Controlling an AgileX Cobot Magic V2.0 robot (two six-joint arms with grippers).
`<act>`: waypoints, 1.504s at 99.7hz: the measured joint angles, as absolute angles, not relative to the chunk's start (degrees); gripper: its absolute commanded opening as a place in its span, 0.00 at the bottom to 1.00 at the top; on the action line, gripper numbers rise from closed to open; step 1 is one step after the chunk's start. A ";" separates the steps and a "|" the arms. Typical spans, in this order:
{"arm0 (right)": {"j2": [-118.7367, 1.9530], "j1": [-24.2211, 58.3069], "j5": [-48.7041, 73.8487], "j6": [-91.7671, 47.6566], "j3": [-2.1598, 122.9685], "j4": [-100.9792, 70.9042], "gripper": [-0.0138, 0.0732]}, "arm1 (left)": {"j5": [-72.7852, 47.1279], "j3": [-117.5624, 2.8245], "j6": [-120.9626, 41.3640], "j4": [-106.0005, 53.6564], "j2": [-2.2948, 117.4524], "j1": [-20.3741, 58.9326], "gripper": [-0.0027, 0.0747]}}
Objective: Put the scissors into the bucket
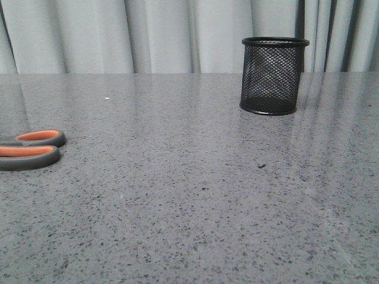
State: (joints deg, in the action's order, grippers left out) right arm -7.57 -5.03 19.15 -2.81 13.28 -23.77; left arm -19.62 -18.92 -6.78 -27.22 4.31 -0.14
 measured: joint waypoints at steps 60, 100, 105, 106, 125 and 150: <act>-40.11 -0.36 46.37 -3.79 43.95 -13.56 0.08 | -47.89 -44.49 -15.32 -17.05 35.56 -0.14 0.01; -40.20 0.27 47.41 -5.49 44.67 -14.39 0.61 | -53.16 -44.63 -18.11 -18.13 37.16 -0.14 0.54; -40.20 0.27 47.60 -5.62 44.67 -14.79 0.61 | -54.04 -44.63 -18.61 -18.13 37.19 -0.14 0.53; -40.20 0.27 47.54 -5.62 44.67 -14.77 0.61 | -54.15 -44.63 -18.90 -18.20 37.19 -0.14 0.53; -40.20 0.88 47.68 -6.02 44.67 -15.49 0.61 | -57.07 -47.22 -22.74 -19.46 39.65 -0.14 0.53; -40.20 3.00 47.78 -6.14 44.67 -15.86 0.61 | -66.79 -56.60 -32.20 -19.49 50.08 -0.14 0.53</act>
State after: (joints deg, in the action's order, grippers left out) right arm -40.20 3.00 47.78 -6.14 44.67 -15.86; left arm -66.79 -56.60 -32.20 -19.49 50.08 -0.14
